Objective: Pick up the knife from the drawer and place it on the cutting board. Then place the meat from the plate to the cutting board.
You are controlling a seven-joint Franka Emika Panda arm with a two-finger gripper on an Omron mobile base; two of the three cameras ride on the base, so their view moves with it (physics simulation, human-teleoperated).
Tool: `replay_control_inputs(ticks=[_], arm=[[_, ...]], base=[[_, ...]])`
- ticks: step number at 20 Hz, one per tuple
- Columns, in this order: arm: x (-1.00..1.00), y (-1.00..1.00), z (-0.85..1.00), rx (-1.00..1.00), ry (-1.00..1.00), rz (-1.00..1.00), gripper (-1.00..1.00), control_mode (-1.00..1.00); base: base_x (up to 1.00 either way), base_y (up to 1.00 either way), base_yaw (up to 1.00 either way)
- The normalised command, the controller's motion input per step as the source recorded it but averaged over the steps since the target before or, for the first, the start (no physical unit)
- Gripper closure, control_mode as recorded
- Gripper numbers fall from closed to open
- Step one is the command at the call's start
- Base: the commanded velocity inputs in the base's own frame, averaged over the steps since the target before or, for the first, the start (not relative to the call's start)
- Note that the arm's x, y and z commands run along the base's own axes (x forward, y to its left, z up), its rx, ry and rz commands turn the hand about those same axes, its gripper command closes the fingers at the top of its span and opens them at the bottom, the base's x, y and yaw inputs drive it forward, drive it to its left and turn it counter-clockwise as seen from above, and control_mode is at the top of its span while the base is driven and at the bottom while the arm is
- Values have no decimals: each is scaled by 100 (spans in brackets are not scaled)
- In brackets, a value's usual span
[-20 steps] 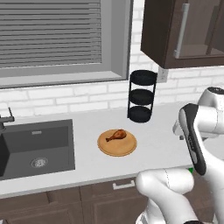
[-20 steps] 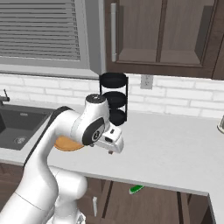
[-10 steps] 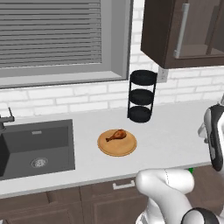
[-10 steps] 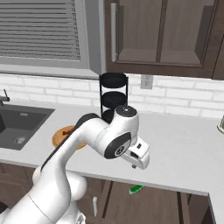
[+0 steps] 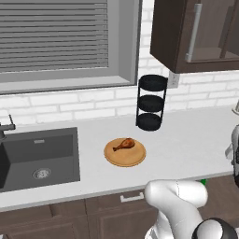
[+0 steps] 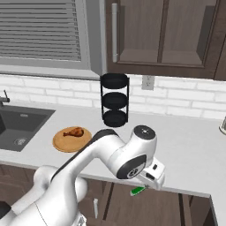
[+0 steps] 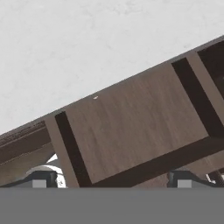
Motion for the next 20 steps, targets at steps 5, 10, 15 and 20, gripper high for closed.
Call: replay_control_inputs(ticks=[5,10,15,20], arm=[[-38,-2,-12,0,-1,0,-100,-100],[-28,0,0,0,0,2,-100,-100],[-32,0,-1,0,4,4,-100,-100],[-21,0,-22,0,9,12,-100,-100]], base=[[0,0,0],[0,0,0],[0,0,0],[0,0,0]])
